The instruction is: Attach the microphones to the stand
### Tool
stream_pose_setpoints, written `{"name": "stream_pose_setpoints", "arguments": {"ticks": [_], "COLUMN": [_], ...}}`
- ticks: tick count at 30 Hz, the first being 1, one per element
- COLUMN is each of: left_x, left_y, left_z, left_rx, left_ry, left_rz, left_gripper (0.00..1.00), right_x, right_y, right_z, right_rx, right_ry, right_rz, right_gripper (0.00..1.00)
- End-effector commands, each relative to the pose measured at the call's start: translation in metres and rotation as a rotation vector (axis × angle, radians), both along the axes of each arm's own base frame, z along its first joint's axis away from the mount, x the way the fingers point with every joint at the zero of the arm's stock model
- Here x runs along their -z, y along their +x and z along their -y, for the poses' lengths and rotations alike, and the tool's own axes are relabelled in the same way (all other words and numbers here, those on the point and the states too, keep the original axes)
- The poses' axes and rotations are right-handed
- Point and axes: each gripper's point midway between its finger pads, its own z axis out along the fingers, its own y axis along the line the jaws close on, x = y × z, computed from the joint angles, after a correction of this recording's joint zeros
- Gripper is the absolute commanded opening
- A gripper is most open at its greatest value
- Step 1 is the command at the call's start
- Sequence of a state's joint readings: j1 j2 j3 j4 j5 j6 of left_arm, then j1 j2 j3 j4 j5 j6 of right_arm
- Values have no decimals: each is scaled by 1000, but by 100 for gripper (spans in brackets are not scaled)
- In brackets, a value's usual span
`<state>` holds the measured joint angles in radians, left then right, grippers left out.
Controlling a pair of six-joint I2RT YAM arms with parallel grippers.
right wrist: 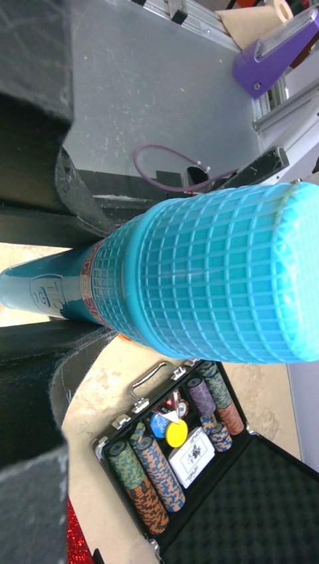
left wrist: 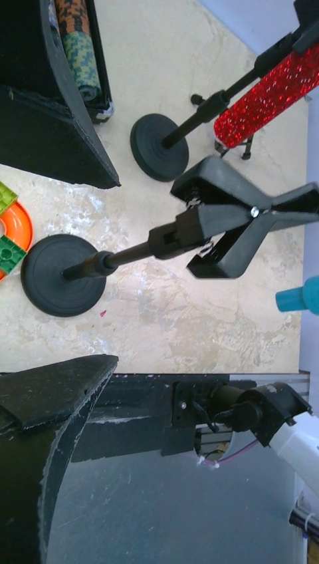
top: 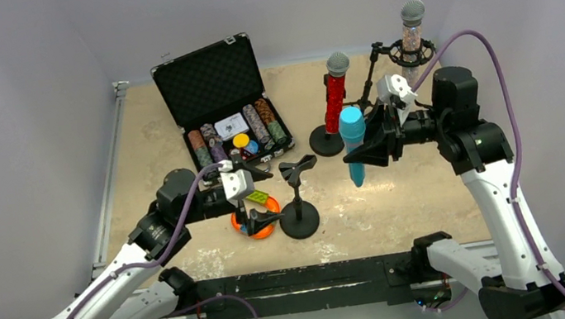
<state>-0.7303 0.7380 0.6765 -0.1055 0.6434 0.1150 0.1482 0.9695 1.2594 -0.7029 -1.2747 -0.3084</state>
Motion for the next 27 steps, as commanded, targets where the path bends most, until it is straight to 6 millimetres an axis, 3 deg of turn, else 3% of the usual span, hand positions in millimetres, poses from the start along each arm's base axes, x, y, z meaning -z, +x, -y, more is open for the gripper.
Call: {"name": "stream_pose_setpoints", "arguments": {"ticks": [1, 9, 18, 27], "left_x": [-54, -78, -74, -74], "left_y": [18, 24, 35, 42], "left_z": [9, 23, 36, 43], "left_rx": [-42, -46, -83, -129], "left_ry": [-110, -166, -143, -136], "left_rz": [138, 129, 103, 76], "left_gripper": [98, 98, 97, 87], "right_x": [-17, -17, -18, -28], "right_y": [-6, -4, 1, 40], "right_z": [0, 0, -1, -14], "right_rx": [-20, -21, -25, 67], "right_ry": [16, 16, 19, -34], "right_rz": [59, 59, 48, 89], "right_gripper": [0, 0, 0, 0]}}
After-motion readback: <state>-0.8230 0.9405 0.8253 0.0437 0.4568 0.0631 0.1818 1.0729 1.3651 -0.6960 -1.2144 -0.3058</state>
